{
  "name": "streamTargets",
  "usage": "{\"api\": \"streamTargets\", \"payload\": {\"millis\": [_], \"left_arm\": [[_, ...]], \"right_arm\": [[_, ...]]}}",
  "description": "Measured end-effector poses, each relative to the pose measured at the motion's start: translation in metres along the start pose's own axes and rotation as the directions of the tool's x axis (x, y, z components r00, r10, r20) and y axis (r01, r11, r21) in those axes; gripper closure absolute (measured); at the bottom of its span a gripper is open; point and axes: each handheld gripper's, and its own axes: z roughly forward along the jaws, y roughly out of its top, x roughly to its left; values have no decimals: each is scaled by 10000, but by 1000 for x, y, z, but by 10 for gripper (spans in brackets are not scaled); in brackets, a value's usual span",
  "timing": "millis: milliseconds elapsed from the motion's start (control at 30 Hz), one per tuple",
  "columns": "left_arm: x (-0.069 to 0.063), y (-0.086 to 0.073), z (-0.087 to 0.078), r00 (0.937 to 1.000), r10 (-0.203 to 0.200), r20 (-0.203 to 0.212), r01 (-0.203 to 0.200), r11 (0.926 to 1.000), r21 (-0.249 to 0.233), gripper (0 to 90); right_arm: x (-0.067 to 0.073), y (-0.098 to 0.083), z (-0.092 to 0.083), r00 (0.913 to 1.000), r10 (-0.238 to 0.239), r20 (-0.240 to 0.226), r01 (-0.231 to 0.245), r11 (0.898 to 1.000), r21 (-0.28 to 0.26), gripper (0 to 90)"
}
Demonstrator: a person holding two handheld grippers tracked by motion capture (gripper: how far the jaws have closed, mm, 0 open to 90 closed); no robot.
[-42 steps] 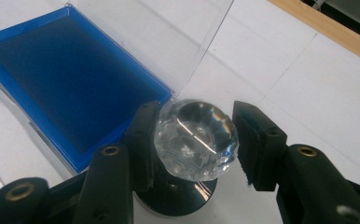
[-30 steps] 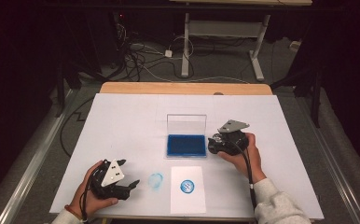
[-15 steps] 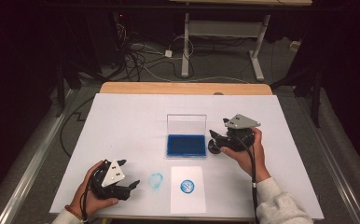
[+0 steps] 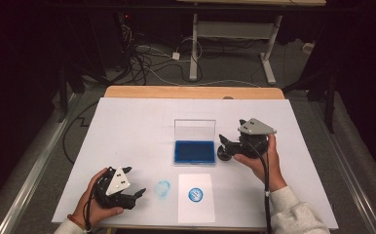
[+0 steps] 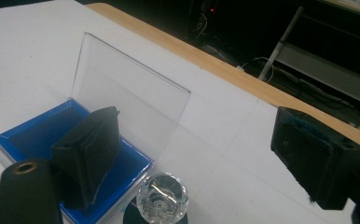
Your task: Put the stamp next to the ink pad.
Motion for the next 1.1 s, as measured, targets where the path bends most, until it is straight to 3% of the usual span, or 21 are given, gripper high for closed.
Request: {"api": "streamTargets", "payload": {"millis": [367,800,1100], "left_arm": [[1,0,-1,9998,-183,-66,182,9998,-53,171],[1,0,-2,9997,-86,-207,84,9999,-97,171],[1,0,-1,9998,-67,-178,66,10000,-55,171]], "right_arm": [[4,3,-11,9997,-250,26,250,9995,-216,180],[12,6,-37,9962,-865,26,865,9939,-685,188],[17,4,-50,9944,-1055,-97,1043,9911,-826,187]]}}
